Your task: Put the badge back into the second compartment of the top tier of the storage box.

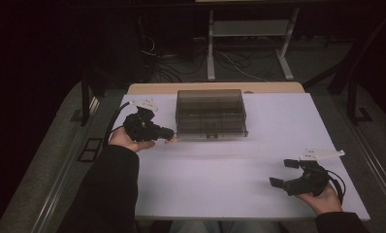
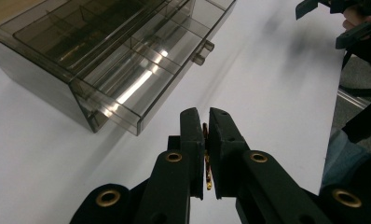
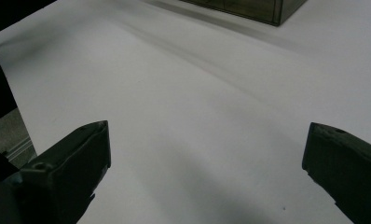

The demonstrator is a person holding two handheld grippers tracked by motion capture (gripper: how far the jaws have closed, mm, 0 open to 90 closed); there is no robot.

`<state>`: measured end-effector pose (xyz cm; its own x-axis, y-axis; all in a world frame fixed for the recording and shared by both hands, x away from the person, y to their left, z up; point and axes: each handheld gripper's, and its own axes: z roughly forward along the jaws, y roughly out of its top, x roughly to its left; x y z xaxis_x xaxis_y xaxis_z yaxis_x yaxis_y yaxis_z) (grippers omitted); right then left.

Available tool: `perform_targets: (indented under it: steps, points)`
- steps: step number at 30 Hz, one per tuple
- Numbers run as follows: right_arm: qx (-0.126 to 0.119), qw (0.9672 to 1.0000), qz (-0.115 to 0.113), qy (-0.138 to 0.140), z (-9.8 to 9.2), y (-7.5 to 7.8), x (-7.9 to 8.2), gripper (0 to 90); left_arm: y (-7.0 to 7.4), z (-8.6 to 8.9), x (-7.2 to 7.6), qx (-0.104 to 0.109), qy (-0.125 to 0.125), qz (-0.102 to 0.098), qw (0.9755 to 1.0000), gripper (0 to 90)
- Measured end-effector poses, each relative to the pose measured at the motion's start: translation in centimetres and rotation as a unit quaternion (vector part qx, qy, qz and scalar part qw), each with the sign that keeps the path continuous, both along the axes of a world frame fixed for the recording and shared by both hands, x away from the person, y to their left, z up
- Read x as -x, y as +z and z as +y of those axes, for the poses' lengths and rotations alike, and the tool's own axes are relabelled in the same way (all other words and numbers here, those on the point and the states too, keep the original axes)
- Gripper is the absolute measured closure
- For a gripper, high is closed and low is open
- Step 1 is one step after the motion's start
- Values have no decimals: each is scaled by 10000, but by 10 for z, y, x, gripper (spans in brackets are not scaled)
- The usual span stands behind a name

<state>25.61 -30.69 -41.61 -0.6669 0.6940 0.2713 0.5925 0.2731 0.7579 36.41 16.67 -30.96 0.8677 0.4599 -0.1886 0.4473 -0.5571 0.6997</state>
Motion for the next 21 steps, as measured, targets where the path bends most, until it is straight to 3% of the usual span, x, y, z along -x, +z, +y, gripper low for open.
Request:
perform_targets:
  steps: [21]
  points:
    - [8, 10000, 38, 19, 0, -1, 0, 3, 11, -33, -17, -23, -199, -122, 9997, 841]
